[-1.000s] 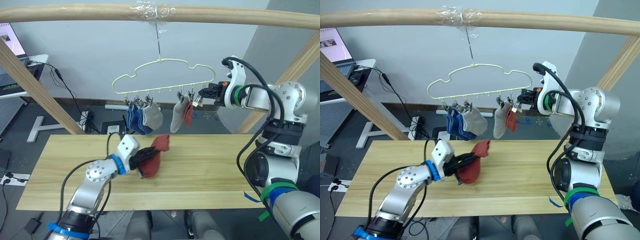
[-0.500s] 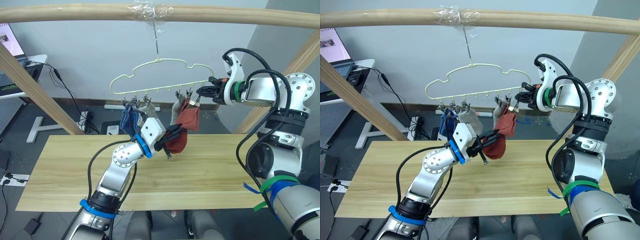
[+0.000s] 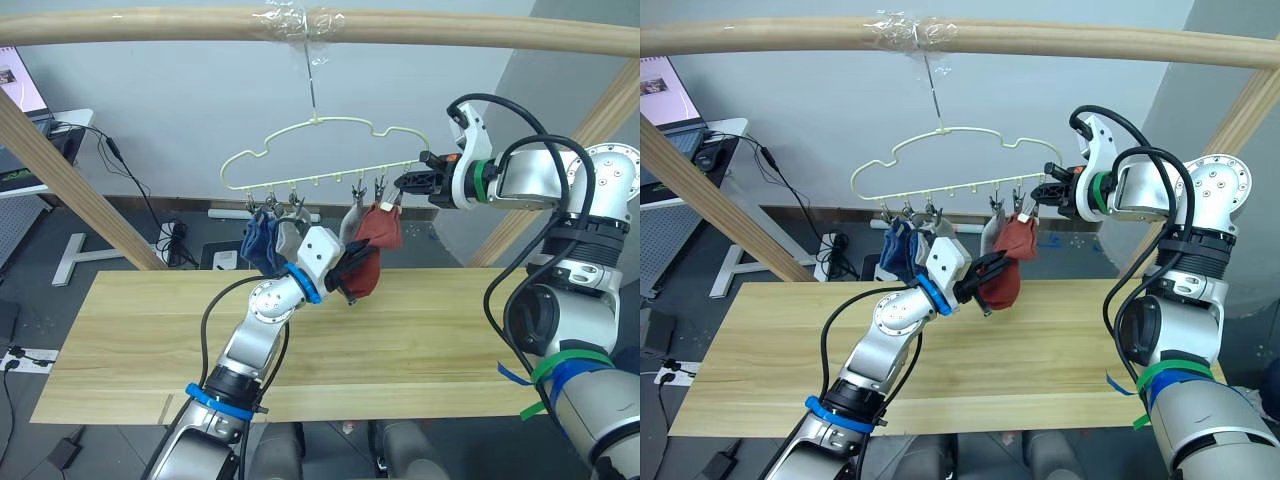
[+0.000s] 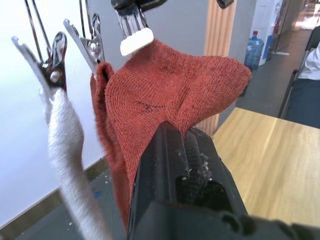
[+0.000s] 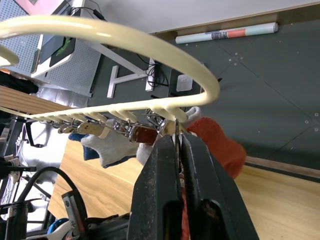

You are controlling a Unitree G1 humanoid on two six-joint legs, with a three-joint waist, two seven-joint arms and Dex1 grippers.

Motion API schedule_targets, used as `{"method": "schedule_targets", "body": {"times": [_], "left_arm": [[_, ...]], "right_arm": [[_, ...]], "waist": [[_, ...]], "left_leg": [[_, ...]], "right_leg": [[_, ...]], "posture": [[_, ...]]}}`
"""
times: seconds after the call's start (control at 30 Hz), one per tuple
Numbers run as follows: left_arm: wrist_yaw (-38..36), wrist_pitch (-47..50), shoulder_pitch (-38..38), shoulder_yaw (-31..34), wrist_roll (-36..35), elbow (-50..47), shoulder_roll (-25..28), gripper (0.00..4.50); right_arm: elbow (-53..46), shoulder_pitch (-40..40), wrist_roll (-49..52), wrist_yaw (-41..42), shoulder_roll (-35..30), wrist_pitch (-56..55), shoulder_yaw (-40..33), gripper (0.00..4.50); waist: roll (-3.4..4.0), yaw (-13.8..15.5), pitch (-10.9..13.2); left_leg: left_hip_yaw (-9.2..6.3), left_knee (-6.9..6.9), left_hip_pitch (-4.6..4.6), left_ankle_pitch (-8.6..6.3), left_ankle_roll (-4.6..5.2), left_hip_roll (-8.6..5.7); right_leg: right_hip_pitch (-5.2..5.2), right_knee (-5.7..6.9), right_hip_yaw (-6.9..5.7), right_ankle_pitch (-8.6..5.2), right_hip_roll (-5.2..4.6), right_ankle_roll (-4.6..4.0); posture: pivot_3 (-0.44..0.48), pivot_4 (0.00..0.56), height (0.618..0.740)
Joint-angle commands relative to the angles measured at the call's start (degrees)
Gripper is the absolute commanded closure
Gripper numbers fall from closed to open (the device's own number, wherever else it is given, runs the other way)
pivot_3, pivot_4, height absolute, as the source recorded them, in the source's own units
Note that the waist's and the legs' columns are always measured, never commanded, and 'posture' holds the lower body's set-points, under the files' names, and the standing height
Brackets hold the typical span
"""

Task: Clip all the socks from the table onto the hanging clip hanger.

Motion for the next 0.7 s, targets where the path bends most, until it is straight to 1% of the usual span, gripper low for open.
{"method": "schedule_targets", "body": {"times": [0.03, 0.13, 0.2, 0.23, 0.33, 0.5, 0.57, 0.63, 0.7], "left_arm": [[0.88, -0.99, -1.11, -0.02, -0.25, -0.97, -0.96, 4.49], [0.83, -0.87, -0.81, -0.31, -0.22, -1.43, -1.18, 4.49], [0.57, -0.65, -0.52, -0.41, -0.29, -1.81, -1.18, 4.5], [0.35, -0.6, -0.34, -0.44, -0.37, -1.95, -1.09, 4.5], [-0.34, -0.48, 0.18, -0.59, -0.76, -2.46, -0.92, 4.5], [-1.06, -0.01, -0.13, -1.0, -0.74, -2.25, -1.17, 4.5], [-1.38, 0.97, -0.77, -0.75, -1.59, -1.71, -1.95, 4.5], [-2.52, 2.25, -1.23, -0.84, -2.89, -1.34, -2.63, 4.5], [-3.36, 4.13, -1.17, -0.75, -4.15, -1.27, -3.11, 3.94]], "right_arm": [[-0.58, -0.96, 3.68, -2.04, -1.19, 0.44, -0.17, 4.5], [-0.27, -0.82, 5.29, -3.67, -1.28, 0.44, -0.43, 4.5], [-0.15, -0.74, 6.2, -4.5, -1.19, 0.44, -0.99, 3.98], [-0.05, -0.75, 6.57, -4.91, -1.11, 0.44, -1.26, 3.77], [0.01, -1.01, 7.11, -5.2, -1.26, 0.44, -1.79, 2.61], [-0.73, -1.58, 7.23, -2.86, -2.56, 0.44, -3.07, 0.85], [-8.31, 1.58, 5.65, 4.62, -5.71, -2.58, 1.43, 0.19], [-15.23, 5.46, 4.4, 11.04, -8.49, -5.67, 5.4, 0.19], [-20.08, 9.57, 2.85, 15.49, -10.27, -8.67, 8.27, 0.15]], "waist": [[0.0, 0.01, 0.0], [0.0, 0.01, 0.0], [0.0, 0.0, 0.0], [0.0, 0.0, 0.0], [0.0, -0.01, 0.0], [0.0, -0.01, 0.0], [0.0, 0.15, 0.0], [0.0, 0.25, 0.0], [0.0, 0.03, 0.0]], "left_leg": [[0.0, 0.0, 0.0, 0.0, 0.0, 0.0], [0.01, 0.0, 0.0, 0.0, 0.0, 0.0], [0.01, 0.0, -0.01, 0.0, 0.0, 0.01], [0.01, 0.0, -0.01, 0.0, 0.0, 0.01], [0.01, 0.0, -0.01, 0.0, 0.0, 0.01], [0.02, 0.0, -0.01, 0.0, 0.0, 0.01], [0.03, 0.0, -0.01, 0.0, 0.0, 0.0], [-0.04, 0.0, -0.06, 0.0, 0.0, -0.01], [-0.04, 0.0, -0.1, 0.0, 0.0, 0.0]], "right_leg": [[0.0, 0.0, 0.0, 0.0, 0.0, 0.0], [0.0, -0.01, 0.01, 0.0, 0.0, 0.0], [0.0, -0.01, 0.0, 0.0, 0.0, 0.0], [0.0, 0.0, 0.01, 0.0, 0.01, 0.0], [0.0, 0.0, 0.0, 0.0, 0.01, 0.0], [0.0, -0.01, 0.0, 0.0, 0.01, 0.0], [-0.01, -0.02, 0.01, 0.0, 0.01, 0.0], [-0.01, -0.07, -0.05, 0.0, 0.0, 0.01], [-0.01, -0.2, -0.07, -0.01, 0.01, 0.02]], "posture": [[-0.158, 0.19, 0.74], [-0.158, 0.19, 0.74], [-0.158, 0.19, 0.74], [-0.165, 0.18, 0.74], [-0.164, 0.176, 0.74], [-0.166, 0.173, 0.74], [-0.164, 0.174, 0.74], [-0.164, 0.174, 0.74], [-0.173, 0.178, 0.74]]}}
